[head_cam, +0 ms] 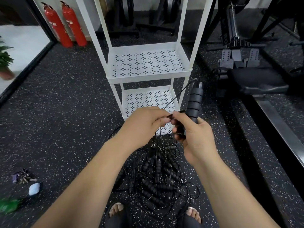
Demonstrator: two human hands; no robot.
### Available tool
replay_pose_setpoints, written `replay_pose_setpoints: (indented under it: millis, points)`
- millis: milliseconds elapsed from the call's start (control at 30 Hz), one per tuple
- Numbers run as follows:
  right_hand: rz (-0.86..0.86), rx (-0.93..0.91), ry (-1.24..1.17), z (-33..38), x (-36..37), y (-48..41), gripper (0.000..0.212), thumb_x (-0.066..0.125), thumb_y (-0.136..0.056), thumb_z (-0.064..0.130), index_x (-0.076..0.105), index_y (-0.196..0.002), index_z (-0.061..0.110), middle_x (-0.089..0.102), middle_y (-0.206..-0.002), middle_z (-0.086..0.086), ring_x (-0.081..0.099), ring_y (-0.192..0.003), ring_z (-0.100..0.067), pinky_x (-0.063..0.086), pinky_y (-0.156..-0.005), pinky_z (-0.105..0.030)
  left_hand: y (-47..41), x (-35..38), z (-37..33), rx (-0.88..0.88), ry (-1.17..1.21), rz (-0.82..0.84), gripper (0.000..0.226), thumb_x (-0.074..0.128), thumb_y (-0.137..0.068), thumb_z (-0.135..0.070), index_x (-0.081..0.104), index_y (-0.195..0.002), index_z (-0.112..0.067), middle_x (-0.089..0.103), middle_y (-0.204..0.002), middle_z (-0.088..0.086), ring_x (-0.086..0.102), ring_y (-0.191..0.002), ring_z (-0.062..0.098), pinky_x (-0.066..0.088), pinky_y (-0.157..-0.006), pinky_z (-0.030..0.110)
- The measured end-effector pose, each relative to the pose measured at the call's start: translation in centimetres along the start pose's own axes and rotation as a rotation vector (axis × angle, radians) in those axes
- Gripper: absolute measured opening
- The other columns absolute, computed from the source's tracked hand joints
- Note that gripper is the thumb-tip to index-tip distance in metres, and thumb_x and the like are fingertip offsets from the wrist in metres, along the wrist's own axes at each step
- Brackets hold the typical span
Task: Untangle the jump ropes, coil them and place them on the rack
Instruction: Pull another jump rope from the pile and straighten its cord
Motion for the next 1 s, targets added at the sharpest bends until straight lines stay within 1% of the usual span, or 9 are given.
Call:
replay_pose_setpoints:
  millis: [100,167,300,400,567,800,867,933,1000]
  points:
    - [0.024,-0.028,0.006,0.2,0.5,0.0,0.01,0.081,-0.093,0.008,0.072,-0.096,0.006,0.074,-0.08,-0.01,0.059,-0.059,-0.015,0.042,-0.053,-0.03,0.3,0.4,0.1,-0.007,-0.001,0.016,0.014,0.06,-0.107,-0.027,0.07,-0.099,-0.034,0.069,-0.092,-0.013,0.063,-0.088,0.009,0.053,-0.08,0.036]
    - [0.035,-0.041,0.003,0.3,0.9,0.0,0.008,0.079,-0.093,0.005,0.071,-0.092,0.007,0.074,-0.078,-0.01,0.06,-0.059,-0.014,0.043,-0.052,-0.029,0.3,0.7,0.3,-0.025,0.027,0.011,0.023,0.061,-0.106,-0.021,0.063,-0.093,-0.04,0.067,-0.088,-0.016,0.059,-0.082,0.002,0.045,-0.071,0.029]
    - [0.03,-0.107,0.004,0.6,1.2,0.4,0.009,0.077,-0.095,0.004,0.069,-0.091,0.008,0.073,-0.078,-0.012,0.063,-0.063,-0.019,0.046,-0.053,-0.029,-0.3,1.5,1.7,-0.111,0.016,0.044,0.019,0.066,-0.102,-0.021,0.067,-0.097,-0.04,0.065,-0.086,-0.023,0.058,-0.081,-0.001,0.038,-0.066,0.019]
    - [0.035,-0.143,-0.04,1.6,1.0,0.5,0.011,0.074,-0.097,0.003,0.067,-0.091,0.009,0.07,-0.078,-0.013,0.062,-0.064,-0.021,0.046,-0.054,-0.028,-0.6,2.8,3.7,-0.163,-0.026,0.106,0.003,0.071,-0.102,-0.032,0.07,-0.101,-0.035,0.068,-0.091,-0.019,0.062,-0.085,0.005,0.042,-0.071,0.016]
    - [0.008,-0.18,-0.104,3.4,-0.2,0.4,0.008,0.073,-0.098,0.006,0.066,-0.098,0.009,0.07,-0.08,-0.011,0.064,-0.064,-0.017,0.046,-0.055,-0.025,-0.8,4.4,7.1,-0.23,-0.08,0.127,0.009,0.072,-0.099,-0.046,0.073,-0.102,-0.038,0.071,-0.1,-0.019,0.065,-0.096,0.012,0.054,-0.091,0.04]
    - [-0.034,-0.223,-0.248,5.6,-1.3,0.6,0.011,0.071,-0.099,0.005,0.064,-0.093,0.01,0.067,-0.075,-0.006,0.061,-0.063,-0.014,0.044,-0.053,-0.022,-1.0,4.1,7.1,-0.232,-0.077,0.067,0.013,0.068,-0.102,-0.047,0.075,-0.11,-0.039,0.073,-0.11,-0.02,0.066,-0.104,0.01,0.053,-0.094,0.035]
    - [-0.042,-0.253,-0.246,5.9,-1.5,0.6,0.01,0.072,-0.1,0.007,0.064,-0.094,0.011,0.069,-0.076,-0.005,0.061,-0.063,-0.014,0.043,-0.054,-0.023,-1.0,3.8,6.9,-0.243,-0.018,0.038,0.01,0.068,-0.102,-0.043,0.076,-0.106,-0.039,0.075,-0.107,-0.02,0.067,-0.09,0.004,0.055,-0.089,0.032]
    - [-0.036,-0.264,-0.243,5.9,-1.6,0.6,0.009,0.074,-0.1,0.011,0.066,-0.097,0.012,0.07,-0.078,-0.006,0.061,-0.064,-0.014,0.045,-0.056,-0.023,-1.0,3.4,6.3,-0.24,-0.005,0.028,0.009,0.066,-0.104,-0.041,0.075,-0.101,-0.039,0.076,-0.095,-0.015,0.055,-0.058,-0.001,0.054,-0.071,0.029]
    - [-0.007,-0.257,-0.238,5.6,-1.6,0.5,0.011,0.077,-0.099,0.016,0.068,-0.103,0.012,0.07,-0.081,-0.007,0.06,-0.065,-0.014,0.046,-0.057,-0.023,-1.0,3.0,5.4,-0.201,-0.006,0.007,0.01,0.066,-0.105,-0.038,0.073,-0.099,-0.038,0.072,-0.077,-0.014,0.045,-0.046,0.004,0.043,-0.056,0.027]
Point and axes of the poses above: each hand's wrist, its own y-axis away from the middle knuckle, its own x-axis out of the palm, z = x × y, the point moved 3 cm from there along -y, towards the middle knuckle
